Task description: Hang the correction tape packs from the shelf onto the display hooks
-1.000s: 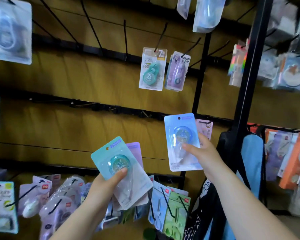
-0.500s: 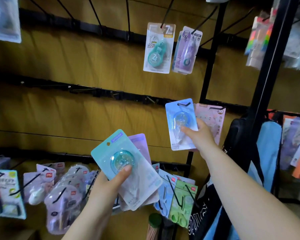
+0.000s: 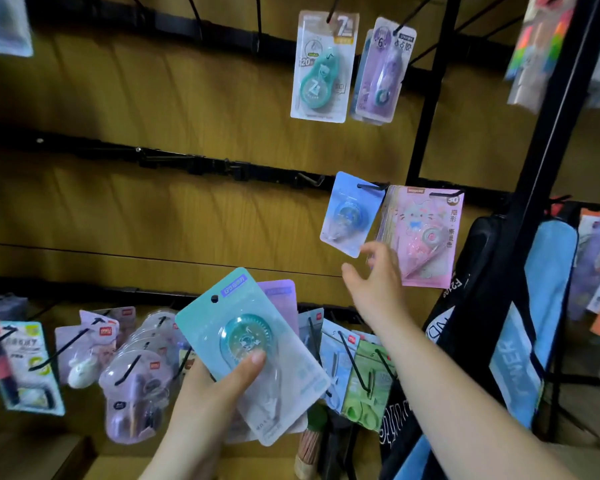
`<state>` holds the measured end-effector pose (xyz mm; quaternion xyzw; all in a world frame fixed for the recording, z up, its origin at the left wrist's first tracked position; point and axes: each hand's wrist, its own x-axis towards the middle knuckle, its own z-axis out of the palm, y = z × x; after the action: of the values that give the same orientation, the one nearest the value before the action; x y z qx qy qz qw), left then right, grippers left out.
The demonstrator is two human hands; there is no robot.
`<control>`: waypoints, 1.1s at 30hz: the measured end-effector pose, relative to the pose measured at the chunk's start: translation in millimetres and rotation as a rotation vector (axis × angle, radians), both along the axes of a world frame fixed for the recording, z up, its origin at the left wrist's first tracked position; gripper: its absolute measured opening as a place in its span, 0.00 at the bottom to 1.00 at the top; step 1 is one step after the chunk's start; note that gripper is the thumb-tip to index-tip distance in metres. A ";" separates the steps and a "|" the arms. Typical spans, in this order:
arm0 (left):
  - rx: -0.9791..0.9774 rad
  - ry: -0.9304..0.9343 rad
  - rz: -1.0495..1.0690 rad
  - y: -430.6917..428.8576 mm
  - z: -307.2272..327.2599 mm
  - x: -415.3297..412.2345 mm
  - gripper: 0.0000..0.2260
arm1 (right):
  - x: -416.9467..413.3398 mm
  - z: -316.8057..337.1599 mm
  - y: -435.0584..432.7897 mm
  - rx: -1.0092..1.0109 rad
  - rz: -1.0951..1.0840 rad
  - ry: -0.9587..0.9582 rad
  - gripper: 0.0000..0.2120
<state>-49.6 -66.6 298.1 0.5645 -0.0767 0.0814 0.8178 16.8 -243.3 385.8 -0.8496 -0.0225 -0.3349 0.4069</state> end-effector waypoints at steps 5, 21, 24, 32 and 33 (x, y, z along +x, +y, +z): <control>-0.011 0.004 0.035 -3.6 -2.5 -1.2 0.20 | -34.0 -16.6 24.9 -0.030 0.532 0.329 0.11; 0.004 0.054 0.031 -5.8 -10.6 12.9 0.17 | -31.1 -19.8 7.5 0.224 0.369 0.057 0.10; -0.006 0.059 0.076 -4.8 -9.6 14.9 0.14 | -30.1 -6.7 -8.7 0.355 0.318 -0.051 0.12; 0.027 0.055 0.089 -8.3 -7.6 17.2 0.12 | -22.6 19.5 -42.8 0.573 0.183 -0.230 0.11; 0.028 0.055 0.089 -8.7 -7.6 17.8 0.12 | -22.2 20.7 -45.4 0.584 0.172 -0.231 0.11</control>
<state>-31.8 -75.3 290.5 0.5805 -0.0303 0.1010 0.8074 -5.4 -288.7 406.5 -0.6481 -0.0432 -0.3859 0.6551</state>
